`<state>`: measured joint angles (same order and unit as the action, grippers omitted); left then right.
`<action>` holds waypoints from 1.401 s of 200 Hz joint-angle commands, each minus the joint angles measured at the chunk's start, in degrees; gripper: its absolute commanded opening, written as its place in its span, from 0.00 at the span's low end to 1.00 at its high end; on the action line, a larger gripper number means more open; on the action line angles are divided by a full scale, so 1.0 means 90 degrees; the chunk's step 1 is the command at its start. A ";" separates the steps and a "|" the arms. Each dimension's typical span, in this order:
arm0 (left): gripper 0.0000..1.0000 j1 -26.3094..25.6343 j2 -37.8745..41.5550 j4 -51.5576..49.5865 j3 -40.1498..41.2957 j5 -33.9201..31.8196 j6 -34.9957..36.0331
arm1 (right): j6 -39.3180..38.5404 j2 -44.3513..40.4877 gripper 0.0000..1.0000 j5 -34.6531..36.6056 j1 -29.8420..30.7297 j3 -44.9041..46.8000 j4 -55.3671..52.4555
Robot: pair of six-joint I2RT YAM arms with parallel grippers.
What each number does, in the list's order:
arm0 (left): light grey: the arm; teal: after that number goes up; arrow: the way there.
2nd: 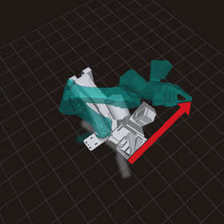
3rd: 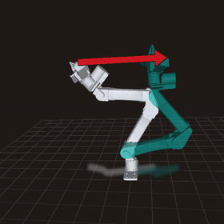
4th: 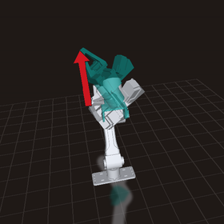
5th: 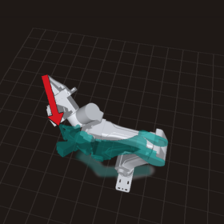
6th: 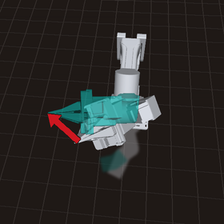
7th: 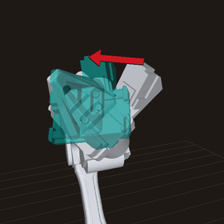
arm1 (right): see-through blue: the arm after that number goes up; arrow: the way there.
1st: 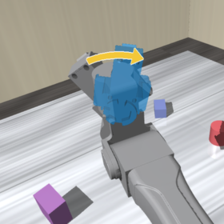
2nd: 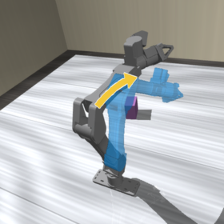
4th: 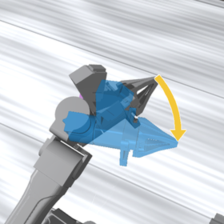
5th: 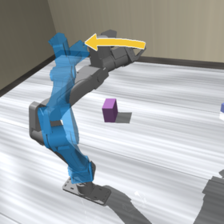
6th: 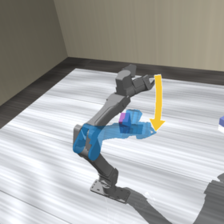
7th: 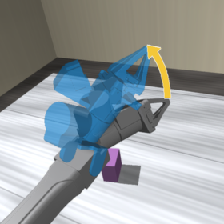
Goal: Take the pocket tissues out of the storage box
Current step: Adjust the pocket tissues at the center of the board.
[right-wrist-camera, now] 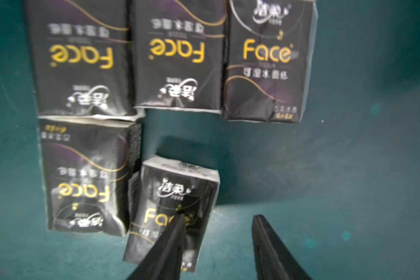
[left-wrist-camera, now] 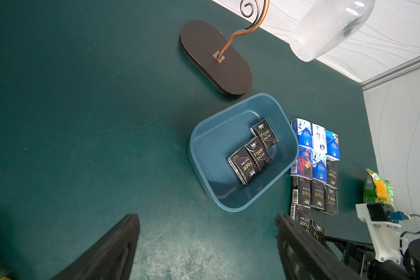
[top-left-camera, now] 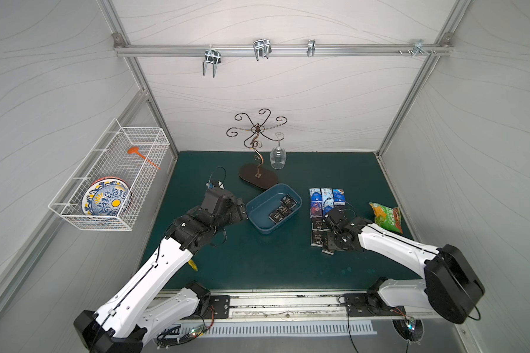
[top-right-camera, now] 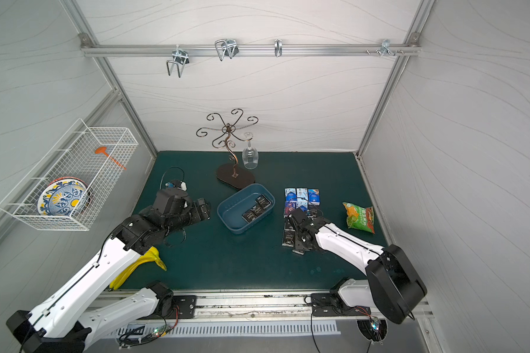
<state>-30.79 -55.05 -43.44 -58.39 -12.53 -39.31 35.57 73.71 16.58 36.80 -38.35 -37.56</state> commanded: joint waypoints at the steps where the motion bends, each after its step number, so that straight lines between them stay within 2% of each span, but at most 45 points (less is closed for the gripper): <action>1: 0.92 -0.0007 -0.0036 0.0295 -0.0163 0.0057 0.0012 | -0.0020 -0.0097 0.45 -0.0645 -0.0234 0.0244 0.0520; 52: 0.92 -0.0007 -0.0075 0.0324 -0.0153 0.0068 0.0007 | -0.0078 -0.0036 0.35 -0.1141 -0.0583 0.0555 0.1010; 88: 0.91 -0.0017 -0.0148 0.0335 -0.0191 0.0111 0.0003 | -0.0081 -0.0184 0.31 -0.0976 -0.0730 0.0534 0.0912; 148: 0.91 -0.0095 -0.0255 0.0369 -0.0264 0.0076 -0.0007 | -0.0235 -0.0338 0.36 -0.0983 -0.0753 0.0195 0.0729; 207: 0.91 -0.0135 -0.0318 0.0332 -0.0328 0.0039 0.0012 | 0.0336 -0.0788 0.41 -0.1558 -0.0778 0.0499 0.1145; 280: 0.91 -0.0216 -0.0303 0.0325 -0.0309 -0.0082 0.0034 | 0.0393 -0.0197 0.39 -0.1778 -0.1030 0.0881 0.1750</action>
<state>-32.42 -58.06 -42.50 -58.48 -12.03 -39.35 38.28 71.05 1.30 28.45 -31.83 -23.49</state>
